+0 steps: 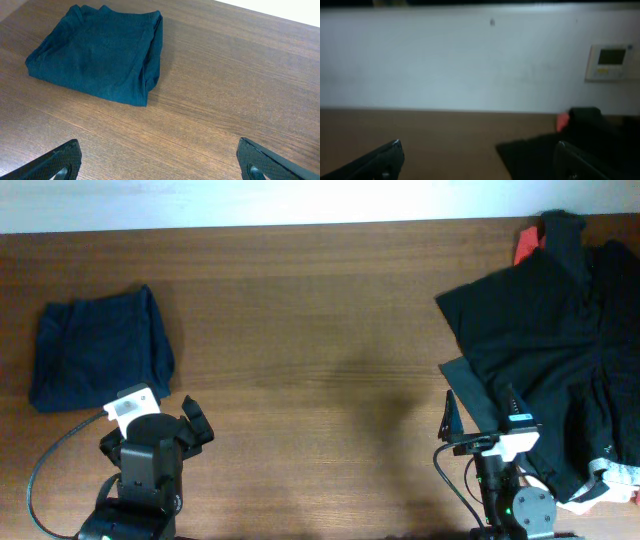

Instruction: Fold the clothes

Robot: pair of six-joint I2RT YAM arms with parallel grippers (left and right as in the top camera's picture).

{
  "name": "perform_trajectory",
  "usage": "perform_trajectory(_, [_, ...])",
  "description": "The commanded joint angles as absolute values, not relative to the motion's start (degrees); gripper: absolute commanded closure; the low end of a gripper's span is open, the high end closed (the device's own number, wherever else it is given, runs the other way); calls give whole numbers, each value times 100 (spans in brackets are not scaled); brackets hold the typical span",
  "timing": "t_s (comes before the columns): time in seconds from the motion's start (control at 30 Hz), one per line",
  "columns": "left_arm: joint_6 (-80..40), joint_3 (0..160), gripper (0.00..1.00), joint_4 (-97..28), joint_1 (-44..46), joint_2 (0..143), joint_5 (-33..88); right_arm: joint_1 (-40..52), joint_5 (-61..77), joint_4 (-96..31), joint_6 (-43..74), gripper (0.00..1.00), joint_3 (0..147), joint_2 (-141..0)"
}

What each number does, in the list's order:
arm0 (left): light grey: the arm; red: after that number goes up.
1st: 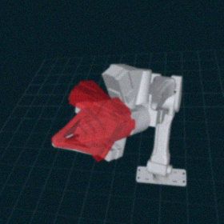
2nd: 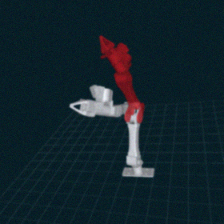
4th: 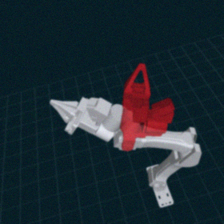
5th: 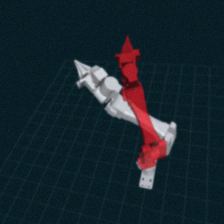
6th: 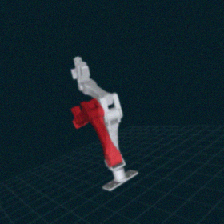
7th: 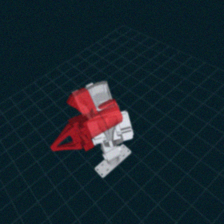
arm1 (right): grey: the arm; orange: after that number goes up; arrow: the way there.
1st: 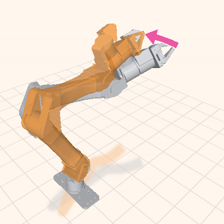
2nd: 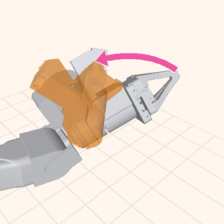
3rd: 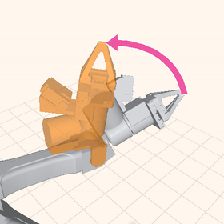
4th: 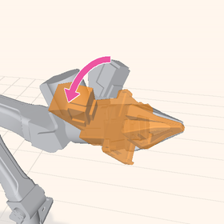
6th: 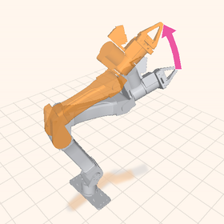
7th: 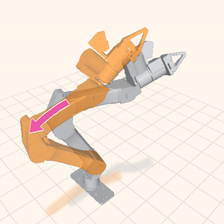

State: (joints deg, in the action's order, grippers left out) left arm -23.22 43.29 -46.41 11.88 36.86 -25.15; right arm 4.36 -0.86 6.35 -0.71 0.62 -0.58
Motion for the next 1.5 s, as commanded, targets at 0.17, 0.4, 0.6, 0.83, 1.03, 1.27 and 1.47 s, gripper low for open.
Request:
perform_trajectory(0.17, [-2355, 4331, 1, -4633, 1186, 3662, -2578, 340, -93, -471, -770, 1, 32, -19])
perform_trajectory(0.4, [-2355, 4331, 1, -4633, 1186, 3662, -2578, 340, -93, -471, -770, 1, 32, -21])
perform_trajectory(0.6, [-2355, 4331, 1, -4635, 1184, 3590, -2578, 340, -93, -471, -770, 1, 32, -21])
perform_trajectory(0.83, [-1439, 1160, 1, -996, -40, 1264, -117, 340, -93, -473, -770, 1, 32, -21])
perform_trajectory(1.03, [-631, 51, 1, -460, 36, 30, -318, 340, -93, -471, -770, 1, 32, -21])
perform_trajectory(1.27, [-633, 51, 1, -460, 43, 34, -276, 340, -91, -471, -770, 1, 32, -21])
perform_trajectory(1.47, [-631, 51, 1, -460, 43, 34, -276, 340, -93, -471, -770, 1, 32, -21])
